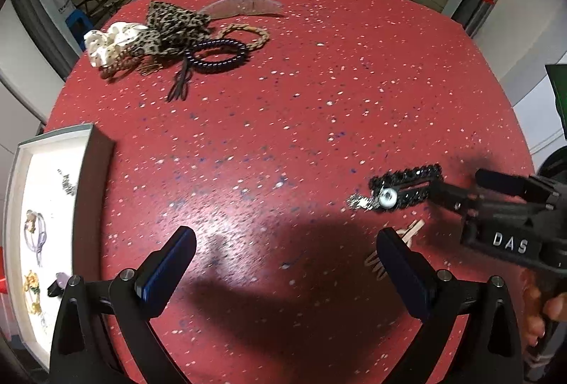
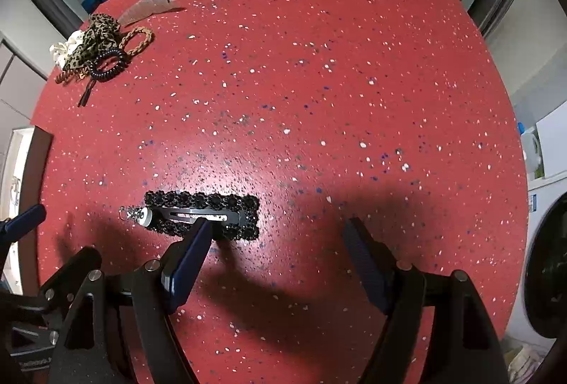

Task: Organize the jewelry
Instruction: 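Move both open grippers back over the black snap clip and beige bow, then grasp the beige bow with the left gripper while the right grasps the black rhinestone clip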

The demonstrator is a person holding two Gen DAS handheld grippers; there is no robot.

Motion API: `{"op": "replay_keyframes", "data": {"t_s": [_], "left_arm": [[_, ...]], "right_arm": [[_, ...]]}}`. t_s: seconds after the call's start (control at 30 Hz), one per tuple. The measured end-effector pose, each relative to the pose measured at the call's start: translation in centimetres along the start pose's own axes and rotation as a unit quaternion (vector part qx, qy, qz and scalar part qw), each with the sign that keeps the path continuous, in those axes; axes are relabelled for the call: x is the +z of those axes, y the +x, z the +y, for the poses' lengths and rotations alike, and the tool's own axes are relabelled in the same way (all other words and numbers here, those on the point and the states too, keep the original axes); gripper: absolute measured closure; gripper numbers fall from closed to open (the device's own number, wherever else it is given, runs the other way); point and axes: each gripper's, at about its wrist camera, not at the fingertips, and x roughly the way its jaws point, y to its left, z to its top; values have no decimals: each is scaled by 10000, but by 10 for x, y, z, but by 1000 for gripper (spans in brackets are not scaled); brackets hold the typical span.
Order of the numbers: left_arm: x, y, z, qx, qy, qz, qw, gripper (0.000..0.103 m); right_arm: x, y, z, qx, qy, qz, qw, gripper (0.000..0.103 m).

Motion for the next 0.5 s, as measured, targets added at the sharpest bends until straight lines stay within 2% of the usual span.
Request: {"op": "replay_keyframes", "data": {"t_s": [0.2, 0.4, 0.47, 0.5], "left_arm": [[7, 8, -15, -234, 212, -27, 9995, 1], [20, 16, -27, -449, 327, -92, 9984, 2], [24, 22, -32, -484, 418, -24, 9980, 22], [25, 25, -34, -504, 456, 38, 9977, 26]], "right_arm": [[-8, 1, -8, -211, 43, 52, 9998, 23], [-11, -4, -23, 32, 422, 15, 9991, 23], [-14, -7, -28, 61, 484, -10, 9988, 23], [-15, -9, -30, 75, 498, -22, 9987, 23]]}}
